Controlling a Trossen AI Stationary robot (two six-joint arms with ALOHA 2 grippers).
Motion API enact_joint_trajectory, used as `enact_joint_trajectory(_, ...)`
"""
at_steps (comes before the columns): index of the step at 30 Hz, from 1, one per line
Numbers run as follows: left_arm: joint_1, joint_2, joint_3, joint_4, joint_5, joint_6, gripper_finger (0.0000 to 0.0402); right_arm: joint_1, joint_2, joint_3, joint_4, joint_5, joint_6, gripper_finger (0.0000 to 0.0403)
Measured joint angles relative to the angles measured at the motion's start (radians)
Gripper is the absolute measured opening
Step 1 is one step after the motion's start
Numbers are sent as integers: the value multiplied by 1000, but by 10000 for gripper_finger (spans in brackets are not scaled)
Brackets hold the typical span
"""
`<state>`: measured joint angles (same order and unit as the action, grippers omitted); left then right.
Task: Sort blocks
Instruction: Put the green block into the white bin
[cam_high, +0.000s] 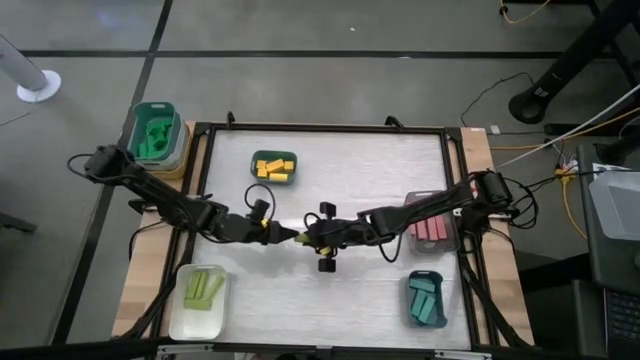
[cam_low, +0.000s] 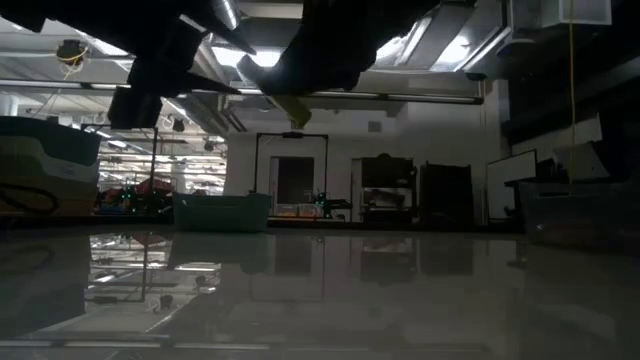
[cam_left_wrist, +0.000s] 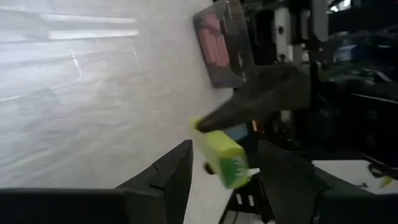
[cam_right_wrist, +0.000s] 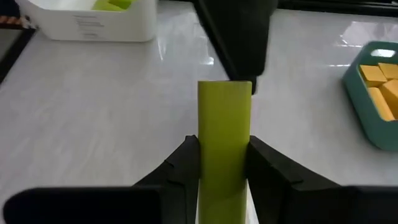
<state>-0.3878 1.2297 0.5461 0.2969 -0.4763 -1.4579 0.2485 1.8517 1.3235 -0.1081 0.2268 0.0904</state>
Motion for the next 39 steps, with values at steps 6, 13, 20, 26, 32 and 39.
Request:
enact_joint_trajectory(6,5,32,0,-1,3,-1,169,0,51,0,8,6,-19,107)
enact_joint_trajectory(13,11,87,0,-4,37,-1,169,0,69,-1,13,59,-19,107)
enact_joint_trajectory(20,11,141,0,14,42,-29,169,0,70,-1,34,58,-20,108)
enact_joint_trajectory(26,30,144,0,29,41,12,169,0,71,-1,38,60,-19,108)
enact_joint_trajectory(32,64,144,0,45,42,76,144,-1,70,0,40,60,-18,108)
enact_joint_trajectory(39,70,144,1,53,61,125,61,0,70,0,36,61,-21,108)
